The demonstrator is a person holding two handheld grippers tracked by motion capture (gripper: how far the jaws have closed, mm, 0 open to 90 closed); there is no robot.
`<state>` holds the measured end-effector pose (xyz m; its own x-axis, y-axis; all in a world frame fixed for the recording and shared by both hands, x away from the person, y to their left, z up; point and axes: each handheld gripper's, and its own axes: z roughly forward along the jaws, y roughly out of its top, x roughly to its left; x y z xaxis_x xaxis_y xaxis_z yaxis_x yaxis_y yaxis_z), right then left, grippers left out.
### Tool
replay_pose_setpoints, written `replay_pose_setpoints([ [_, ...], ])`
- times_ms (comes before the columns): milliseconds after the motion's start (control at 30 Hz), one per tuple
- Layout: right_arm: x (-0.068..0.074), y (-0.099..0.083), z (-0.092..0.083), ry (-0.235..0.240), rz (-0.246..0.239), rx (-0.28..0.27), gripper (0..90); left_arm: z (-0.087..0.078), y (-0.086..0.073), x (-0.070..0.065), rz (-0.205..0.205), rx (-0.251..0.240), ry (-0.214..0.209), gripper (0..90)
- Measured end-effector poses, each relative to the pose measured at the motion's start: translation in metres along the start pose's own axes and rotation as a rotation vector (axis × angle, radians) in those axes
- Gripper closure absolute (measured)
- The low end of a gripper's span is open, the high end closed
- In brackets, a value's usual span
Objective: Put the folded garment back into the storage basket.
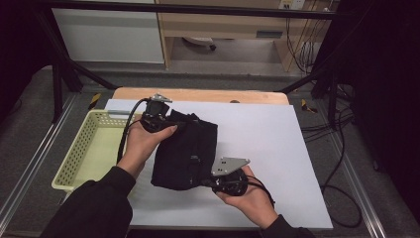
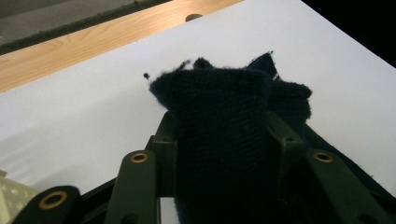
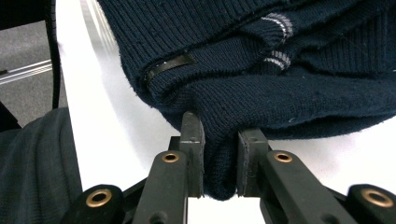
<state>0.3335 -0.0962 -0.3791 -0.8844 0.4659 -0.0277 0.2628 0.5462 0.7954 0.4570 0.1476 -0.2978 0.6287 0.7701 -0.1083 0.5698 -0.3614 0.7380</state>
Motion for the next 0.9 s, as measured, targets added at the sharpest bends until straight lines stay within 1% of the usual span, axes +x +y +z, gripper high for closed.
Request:
replay_pose_setpoints([
  [167,0.0,0.003,0.002,-0.004,0.001,-0.008,76.2,-0.004,0.001,0.004,-0.005,-0.006,0.007,55.4],
  [533,0.002,0.013,0.008,0.008,-0.013,-0.013,76.3,-0.014,0.002,0.01,-0.006,-0.006,0.014,55.4],
  [900,0.004,0.025,0.015,0.018,-0.03,-0.018,76.3,-0.027,0.0,0.023,-0.018,-0.018,0.024,55.4],
])
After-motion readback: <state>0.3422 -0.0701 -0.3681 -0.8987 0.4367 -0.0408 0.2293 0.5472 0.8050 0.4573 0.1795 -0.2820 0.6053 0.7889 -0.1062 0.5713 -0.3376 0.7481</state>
